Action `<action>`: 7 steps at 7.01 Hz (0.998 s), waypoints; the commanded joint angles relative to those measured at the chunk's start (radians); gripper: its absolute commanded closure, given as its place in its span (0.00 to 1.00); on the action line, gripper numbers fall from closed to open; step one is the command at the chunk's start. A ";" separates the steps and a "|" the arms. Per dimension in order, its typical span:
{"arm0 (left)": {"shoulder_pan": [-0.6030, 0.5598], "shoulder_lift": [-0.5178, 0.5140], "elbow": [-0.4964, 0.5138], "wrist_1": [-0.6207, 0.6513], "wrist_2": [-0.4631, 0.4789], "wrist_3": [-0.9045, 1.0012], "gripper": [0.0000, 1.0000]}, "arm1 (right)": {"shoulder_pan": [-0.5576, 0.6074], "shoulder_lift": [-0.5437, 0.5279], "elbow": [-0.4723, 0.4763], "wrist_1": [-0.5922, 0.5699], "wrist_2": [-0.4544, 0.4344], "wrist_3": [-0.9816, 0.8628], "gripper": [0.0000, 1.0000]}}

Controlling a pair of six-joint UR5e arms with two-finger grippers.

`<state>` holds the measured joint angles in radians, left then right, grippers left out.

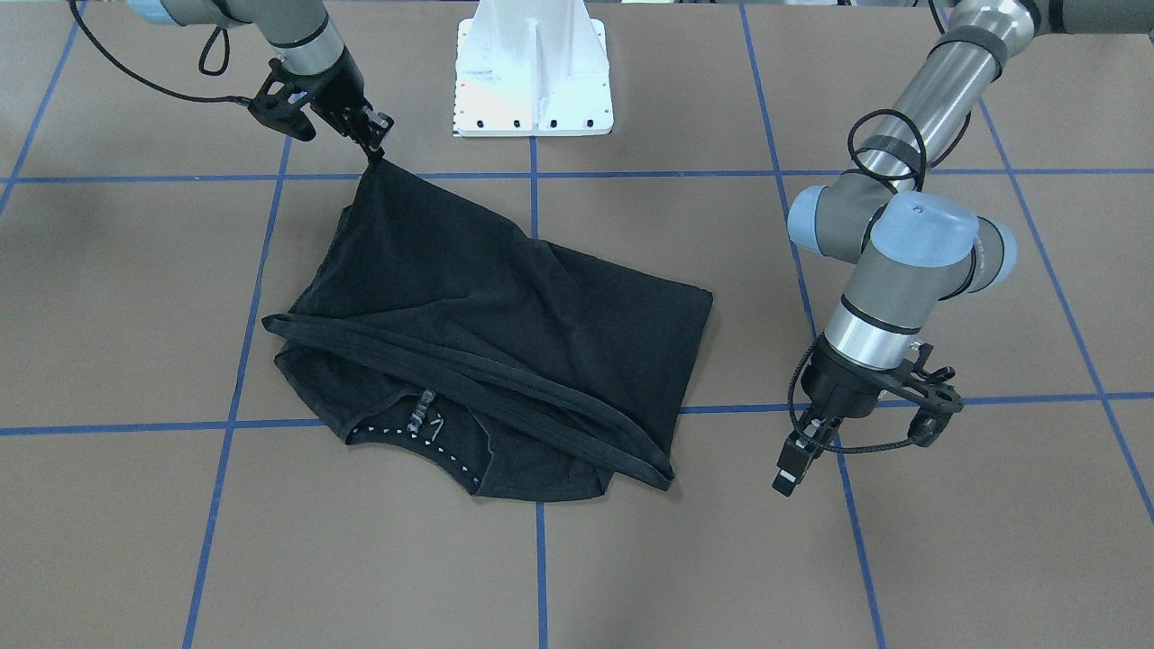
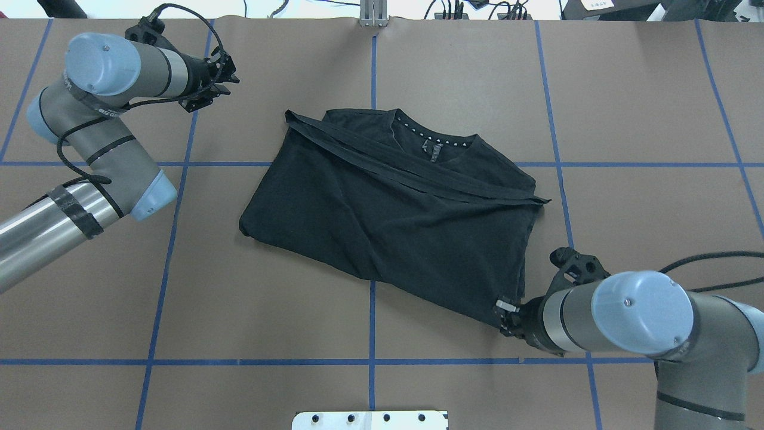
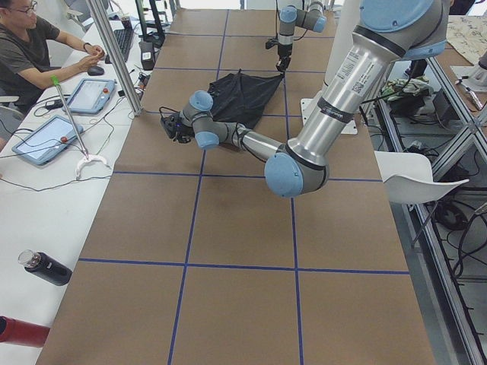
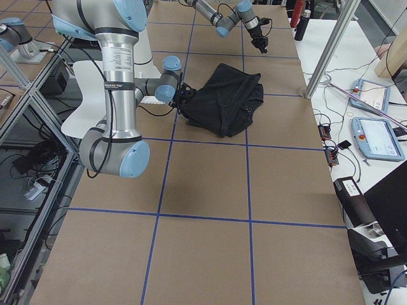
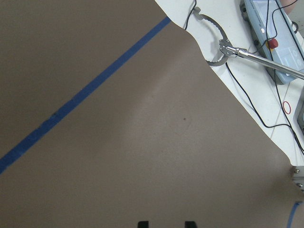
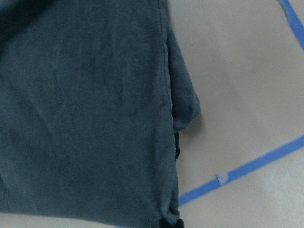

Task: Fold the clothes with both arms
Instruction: 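Drag the shirt corner toward the robot with the right gripper, rotating the shirt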

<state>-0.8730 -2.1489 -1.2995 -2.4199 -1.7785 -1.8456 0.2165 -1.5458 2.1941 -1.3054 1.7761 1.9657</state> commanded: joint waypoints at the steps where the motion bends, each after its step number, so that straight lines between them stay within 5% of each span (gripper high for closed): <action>1: 0.003 0.064 -0.114 0.010 -0.082 -0.004 0.63 | -0.135 -0.023 0.027 0.000 0.009 0.036 1.00; 3: 0.014 0.128 -0.232 0.016 -0.110 -0.015 0.63 | -0.213 -0.022 0.047 0.002 0.006 0.080 0.95; 4: 0.040 0.153 -0.271 0.016 -0.119 -0.041 0.63 | -0.221 -0.017 0.050 0.002 0.006 0.113 0.01; 7: 0.194 0.298 -0.433 0.016 -0.105 -0.169 0.59 | -0.040 -0.007 0.071 0.008 0.006 0.117 0.00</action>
<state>-0.7456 -1.9140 -1.6651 -2.4038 -1.8881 -1.9549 0.0813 -1.5590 2.2529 -1.3017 1.7821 2.0812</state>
